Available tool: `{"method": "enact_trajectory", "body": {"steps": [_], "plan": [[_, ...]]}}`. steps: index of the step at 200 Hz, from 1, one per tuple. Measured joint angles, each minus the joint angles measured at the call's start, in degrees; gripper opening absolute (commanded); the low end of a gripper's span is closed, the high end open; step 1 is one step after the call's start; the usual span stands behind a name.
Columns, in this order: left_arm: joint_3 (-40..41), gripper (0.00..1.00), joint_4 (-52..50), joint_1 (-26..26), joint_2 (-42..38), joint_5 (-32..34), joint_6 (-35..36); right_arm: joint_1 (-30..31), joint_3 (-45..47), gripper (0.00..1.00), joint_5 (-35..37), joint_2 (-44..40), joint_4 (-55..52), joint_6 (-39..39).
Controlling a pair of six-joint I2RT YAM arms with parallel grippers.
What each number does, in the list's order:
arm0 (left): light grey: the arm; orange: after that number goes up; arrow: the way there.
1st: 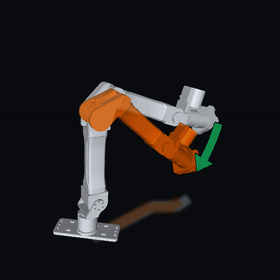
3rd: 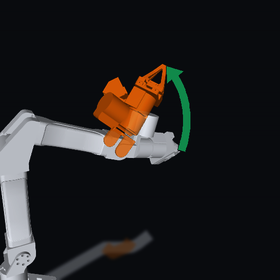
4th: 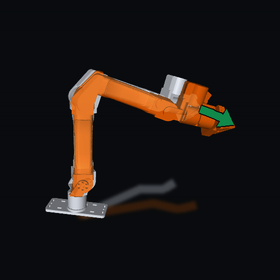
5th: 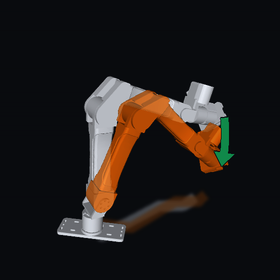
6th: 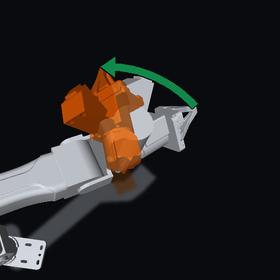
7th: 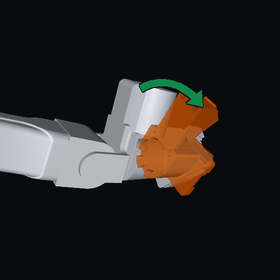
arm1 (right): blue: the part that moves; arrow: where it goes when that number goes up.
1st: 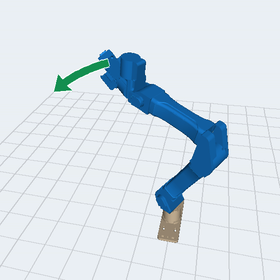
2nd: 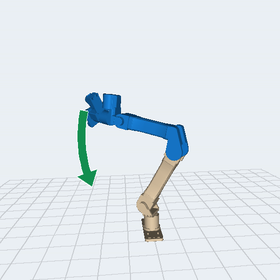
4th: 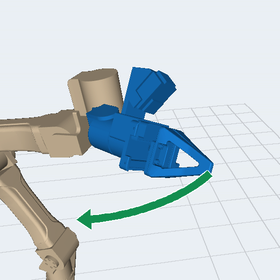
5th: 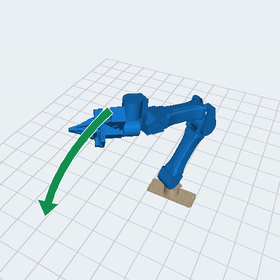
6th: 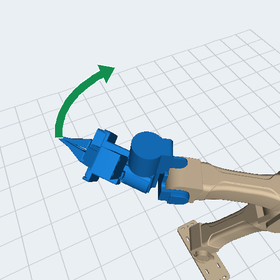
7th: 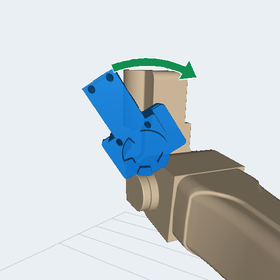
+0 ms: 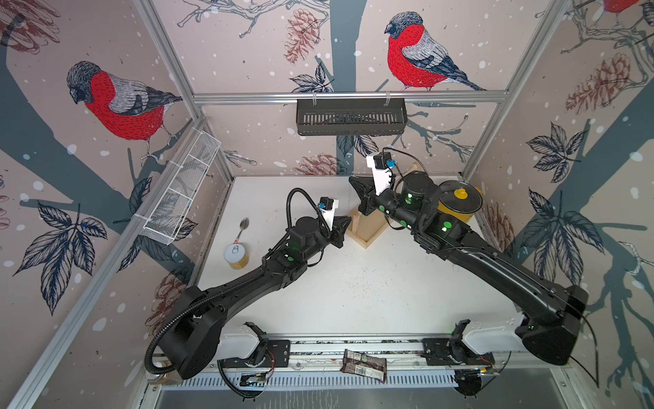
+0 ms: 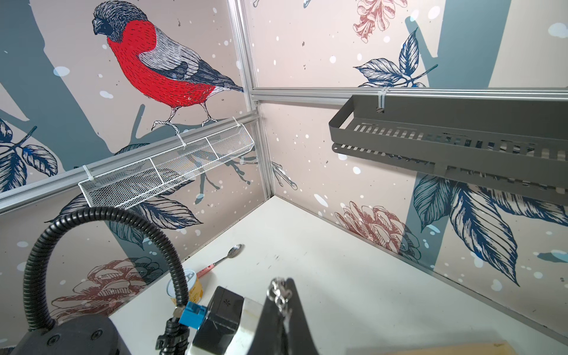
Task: Take the necklace off the jewelry display stand
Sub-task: Take off the necklace from the stand.
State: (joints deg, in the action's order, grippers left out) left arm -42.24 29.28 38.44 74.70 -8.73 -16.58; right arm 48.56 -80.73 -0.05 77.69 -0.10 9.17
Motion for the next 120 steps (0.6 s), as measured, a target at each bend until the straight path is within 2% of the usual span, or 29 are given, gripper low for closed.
{"method": "enact_trajectory", "body": {"steps": [120], "plan": [[0.6,0.00,-0.1,0.0,-1.1,-0.2,0.0,0.0,0.7,0.04,0.0,-0.1,0.0,-0.1]]}}
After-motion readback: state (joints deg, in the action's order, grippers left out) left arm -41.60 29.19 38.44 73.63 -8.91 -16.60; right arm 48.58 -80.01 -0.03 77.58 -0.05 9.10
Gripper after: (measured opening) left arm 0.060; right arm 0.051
